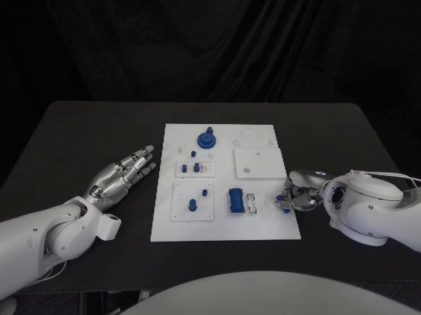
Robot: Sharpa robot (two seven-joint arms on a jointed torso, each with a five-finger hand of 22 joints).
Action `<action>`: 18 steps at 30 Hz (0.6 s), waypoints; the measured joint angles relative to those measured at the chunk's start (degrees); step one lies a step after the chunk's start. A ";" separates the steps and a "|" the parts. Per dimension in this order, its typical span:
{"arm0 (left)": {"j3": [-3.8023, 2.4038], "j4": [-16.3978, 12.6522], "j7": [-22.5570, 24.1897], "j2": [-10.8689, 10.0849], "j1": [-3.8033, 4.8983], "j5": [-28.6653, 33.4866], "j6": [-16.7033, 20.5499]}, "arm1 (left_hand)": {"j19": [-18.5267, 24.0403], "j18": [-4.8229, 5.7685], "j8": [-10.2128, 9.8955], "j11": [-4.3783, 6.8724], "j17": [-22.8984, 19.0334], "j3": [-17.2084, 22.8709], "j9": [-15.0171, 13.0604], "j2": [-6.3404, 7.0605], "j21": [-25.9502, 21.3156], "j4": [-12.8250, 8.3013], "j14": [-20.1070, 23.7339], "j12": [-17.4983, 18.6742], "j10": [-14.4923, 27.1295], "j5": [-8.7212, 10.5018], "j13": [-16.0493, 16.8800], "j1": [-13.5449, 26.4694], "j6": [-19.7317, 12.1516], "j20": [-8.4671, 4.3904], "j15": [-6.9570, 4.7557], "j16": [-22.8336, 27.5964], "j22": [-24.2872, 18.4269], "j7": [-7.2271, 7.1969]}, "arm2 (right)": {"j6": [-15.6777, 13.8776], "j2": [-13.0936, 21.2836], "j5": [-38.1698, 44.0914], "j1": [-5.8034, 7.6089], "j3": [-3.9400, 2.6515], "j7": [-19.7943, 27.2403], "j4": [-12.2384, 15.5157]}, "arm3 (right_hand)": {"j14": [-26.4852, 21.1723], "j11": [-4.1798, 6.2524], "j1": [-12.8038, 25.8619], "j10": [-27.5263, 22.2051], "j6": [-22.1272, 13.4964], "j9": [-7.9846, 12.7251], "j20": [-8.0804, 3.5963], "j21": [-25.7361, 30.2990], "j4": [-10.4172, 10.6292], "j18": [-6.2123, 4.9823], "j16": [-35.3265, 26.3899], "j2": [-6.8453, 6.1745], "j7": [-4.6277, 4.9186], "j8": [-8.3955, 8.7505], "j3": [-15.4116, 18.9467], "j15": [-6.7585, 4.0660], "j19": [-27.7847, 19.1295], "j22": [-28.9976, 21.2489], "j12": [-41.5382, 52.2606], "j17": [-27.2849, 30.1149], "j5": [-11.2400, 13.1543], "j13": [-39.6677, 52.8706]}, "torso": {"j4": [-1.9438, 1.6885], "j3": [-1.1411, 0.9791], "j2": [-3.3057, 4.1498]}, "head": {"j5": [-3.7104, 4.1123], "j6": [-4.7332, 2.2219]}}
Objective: Assemble the parts on the task board
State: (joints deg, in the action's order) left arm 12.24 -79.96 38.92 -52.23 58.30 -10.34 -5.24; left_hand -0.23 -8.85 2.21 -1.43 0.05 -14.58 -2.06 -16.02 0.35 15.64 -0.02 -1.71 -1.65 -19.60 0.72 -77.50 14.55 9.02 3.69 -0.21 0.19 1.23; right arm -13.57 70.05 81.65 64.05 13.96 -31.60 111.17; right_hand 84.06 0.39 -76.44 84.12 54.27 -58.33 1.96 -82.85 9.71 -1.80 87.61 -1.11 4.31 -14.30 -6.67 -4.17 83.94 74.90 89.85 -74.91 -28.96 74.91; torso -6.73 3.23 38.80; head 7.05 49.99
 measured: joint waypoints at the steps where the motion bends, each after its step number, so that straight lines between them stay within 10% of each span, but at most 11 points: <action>1: 0.00 0.00 0.00 0.00 0.00 0.00 -0.01 | 0.00 0.00 0.00 0.00 0.00 0.00 0.00 0.00 0.00 0.00 0.00 0.00 0.00 0.00 0.00 0.00 0.00 0.00 0.00 0.00 0.00 0.00 | -0.54 0.12 -1.06 -0.01 0.01 0.16 0.03 | -0.01 0.00 0.60 0.00 0.06 1.13 0.00 0.00 -0.10 0.00 0.00 -0.58 0.06 0.13 -0.96 0.11 0.00 0.00 0.00 0.00 0.00 0.00 | 0.00 -0.01 0.00 | -0.01 0.00; 6: 0.00 0.08 0.00 0.21 -0.02 0.00 -0.04 | 0.00 0.00 0.00 0.00 0.00 0.00 0.00 -0.22 0.00 0.00 0.00 0.00 0.00 0.00 0.00 -0.22 0.00 0.00 0.00 0.00 0.00 0.00 | -3.52 0.71 -9.53 0.59 0.13 1.57 0.92 | -0.01 0.00 3.70 0.00 0.27 17.05 0.00 0.00 -3.45 0.00 0.00 -1.77 -0.13 -0.25 -7.49 0.11 0.00 0.00 0.00 0.00 -1.20 0.00 | -0.01 -0.01 -0.02 | -0.10 0.00; 18: 0.01 0.28 0.00 0.63 -0.03 0.00 -0.13 | 0.00 0.00 0.00 0.00 0.02 0.00 0.01 -0.22 0.00 0.00 0.00 0.00 0.00 0.00 0.00 -0.22 0.00 0.00 0.00 0.00 0.00 0.00 | -6.02 -1.03 -32.45 3.78 0.22 4.98 1.18 | -0.01 -0.10 6.62 -0.10 0.00 16.57 0.00 0.54 -4.35 0.00 -0.26 -1.55 0.01 -0.91 -10.74 0.11 0.00 0.00 0.00 0.00 -1.84 0.00 | -0.08 0.02 -0.03 | -0.10 0.00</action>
State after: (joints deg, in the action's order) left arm 12.25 -79.67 38.92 -51.60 58.27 -10.34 -5.38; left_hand -0.23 -8.86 2.21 -1.44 0.07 -14.58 -2.05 -16.25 0.35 15.64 -0.02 -1.71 -1.65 -19.60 0.72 -77.72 14.55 9.02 3.69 -0.21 0.18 1.23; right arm -19.58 69.02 49.20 67.83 14.18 -26.62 112.35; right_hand 84.05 0.30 -69.82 84.02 54.27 -41.77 1.96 -82.31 5.36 -1.80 87.36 -2.66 4.32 -15.20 -17.41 -4.07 83.94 74.90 89.85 -74.91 -30.81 74.90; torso -6.81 3.25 38.77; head 6.94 49.99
